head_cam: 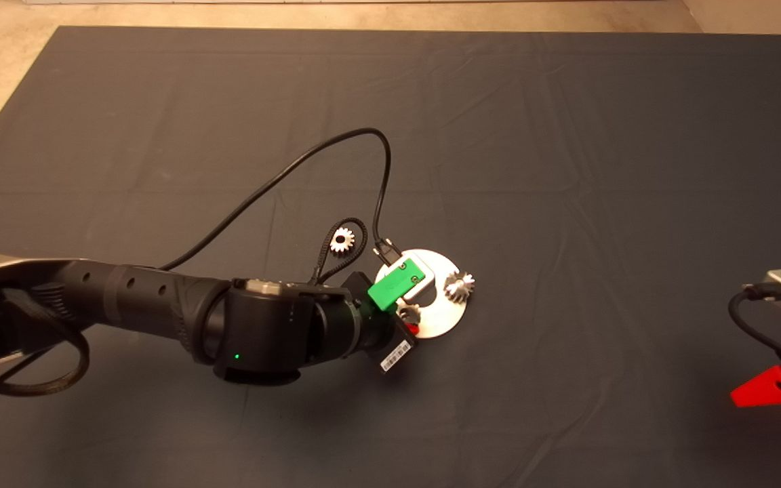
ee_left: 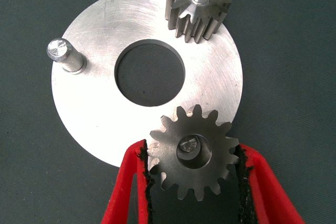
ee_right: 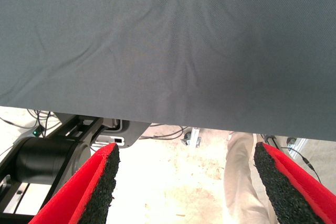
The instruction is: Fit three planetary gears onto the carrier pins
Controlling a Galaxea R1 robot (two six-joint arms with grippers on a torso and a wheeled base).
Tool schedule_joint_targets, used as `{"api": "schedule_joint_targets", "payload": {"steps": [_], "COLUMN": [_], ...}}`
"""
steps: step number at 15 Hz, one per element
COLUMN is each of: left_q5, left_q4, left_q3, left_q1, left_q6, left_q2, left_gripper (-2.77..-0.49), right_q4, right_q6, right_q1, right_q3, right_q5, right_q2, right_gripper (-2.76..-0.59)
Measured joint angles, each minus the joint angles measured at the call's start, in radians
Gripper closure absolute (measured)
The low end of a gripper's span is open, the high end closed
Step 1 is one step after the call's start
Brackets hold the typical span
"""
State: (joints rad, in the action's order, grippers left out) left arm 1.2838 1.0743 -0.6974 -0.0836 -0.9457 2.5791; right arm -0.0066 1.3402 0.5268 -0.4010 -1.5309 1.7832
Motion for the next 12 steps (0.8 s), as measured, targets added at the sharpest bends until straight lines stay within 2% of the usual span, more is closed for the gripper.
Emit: {"api": "schedule_joint_targets", "payload": {"steps": [6, 12], "left_q5": [0.024, 0.024], "left_q4": [0.003, 0.003], "left_q3": [0.0, 0.0], "left_q1": [0.0, 0.0], "left_q6": [-0.003, -0.003], "left_q2": [0.014, 0.014], "left_gripper": [-0.7, -0.7], "right_q4": [0.0, 0.0], "right_q6": [0.0, 0.0], "right_q1": [0.0, 0.0], "right_q3": [0.001, 0.001], "right_q5": [0.0, 0.0], "right_q2": [0.0, 0.0], "right_gripper": [-1.89, -1.89]}}
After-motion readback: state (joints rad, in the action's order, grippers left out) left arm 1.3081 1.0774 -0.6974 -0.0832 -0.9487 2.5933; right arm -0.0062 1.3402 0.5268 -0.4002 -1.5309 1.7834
